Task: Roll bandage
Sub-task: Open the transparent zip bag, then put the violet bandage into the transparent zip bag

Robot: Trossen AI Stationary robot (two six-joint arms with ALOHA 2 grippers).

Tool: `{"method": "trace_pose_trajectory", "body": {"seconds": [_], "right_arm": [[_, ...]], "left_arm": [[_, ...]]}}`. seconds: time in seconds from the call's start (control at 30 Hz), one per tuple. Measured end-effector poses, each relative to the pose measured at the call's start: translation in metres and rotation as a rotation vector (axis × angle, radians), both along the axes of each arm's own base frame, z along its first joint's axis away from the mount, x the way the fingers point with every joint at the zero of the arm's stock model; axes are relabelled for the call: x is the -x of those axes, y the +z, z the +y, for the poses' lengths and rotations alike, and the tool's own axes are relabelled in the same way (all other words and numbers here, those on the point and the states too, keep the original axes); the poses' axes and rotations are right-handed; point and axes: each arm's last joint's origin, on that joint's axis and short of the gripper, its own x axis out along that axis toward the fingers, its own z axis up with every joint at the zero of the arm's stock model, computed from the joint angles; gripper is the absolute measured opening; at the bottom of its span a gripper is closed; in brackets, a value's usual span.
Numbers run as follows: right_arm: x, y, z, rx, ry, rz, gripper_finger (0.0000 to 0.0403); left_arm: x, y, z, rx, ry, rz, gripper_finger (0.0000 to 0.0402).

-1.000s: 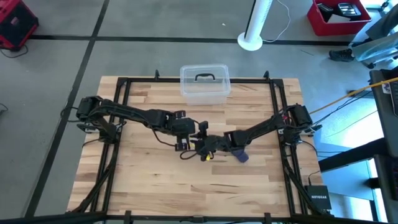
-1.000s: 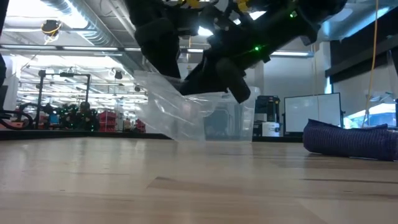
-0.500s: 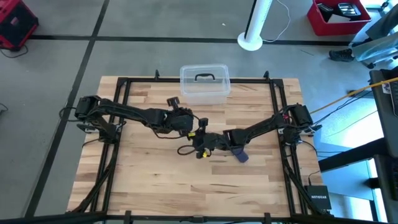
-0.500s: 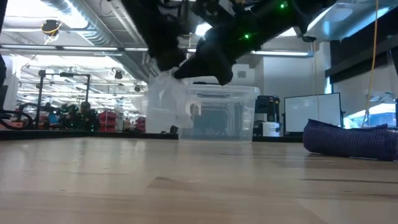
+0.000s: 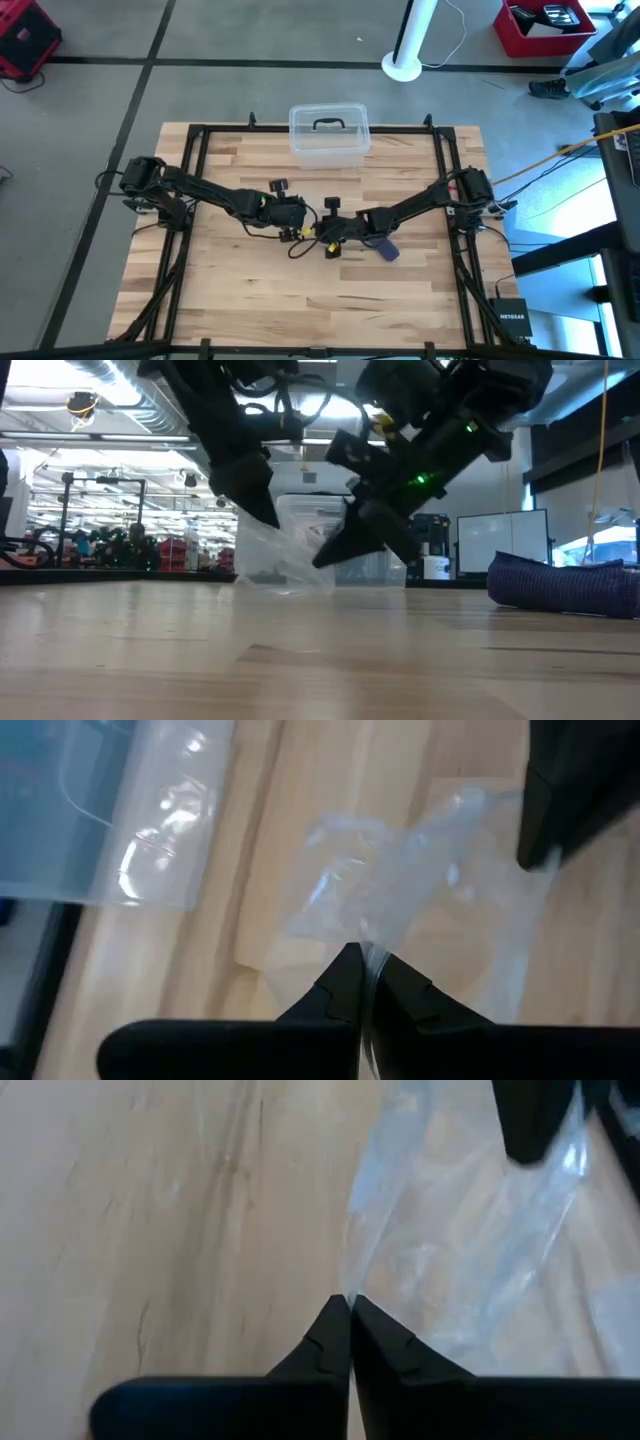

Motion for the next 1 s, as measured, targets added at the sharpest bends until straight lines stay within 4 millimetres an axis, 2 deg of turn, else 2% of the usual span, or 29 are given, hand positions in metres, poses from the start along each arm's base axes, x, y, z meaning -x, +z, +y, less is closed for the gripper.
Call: {"method": "trace_pose_trajectory", "body": {"seconds": [0.17,0.4,0.6,0.7,0.87,1.0], "right_arm": [[0.006,-0.006,-0.001,-0.011,-0.013,0.033,0.0004],[0.001,-0.002,0.002,-0.073,0.045,-0.028,0.0004],[0.001,-0.003,0.002,-0.103,0.039,-0.025,0.0009],[0.001,-0.002,0.002,-0.129,-0.004,-0.04,0.0039],[0.0,-0.001,0.002,-0.129,-0.006,-0.037,0.0125],[0.003,0.016,0.003,-0.171,0.009,-0.006,0.0182]], "left_arm": [[-0.003,-0.002,0.0,0.035,0.016,-0.075,0.0003],[-0.016,0.006,-0.002,0.07,-0.08,-0.197,0.0003],[-0.017,0.007,-0.001,0.062,-0.101,-0.192,0.0003],[-0.017,0.006,-0.001,0.068,-0.1,-0.193,0.0004],[-0.017,0.006,-0.002,0.093,-0.104,-0.193,0.0004],[-0.016,0.006,-0.002,0.095,-0.105,-0.189,0.0004]]}}
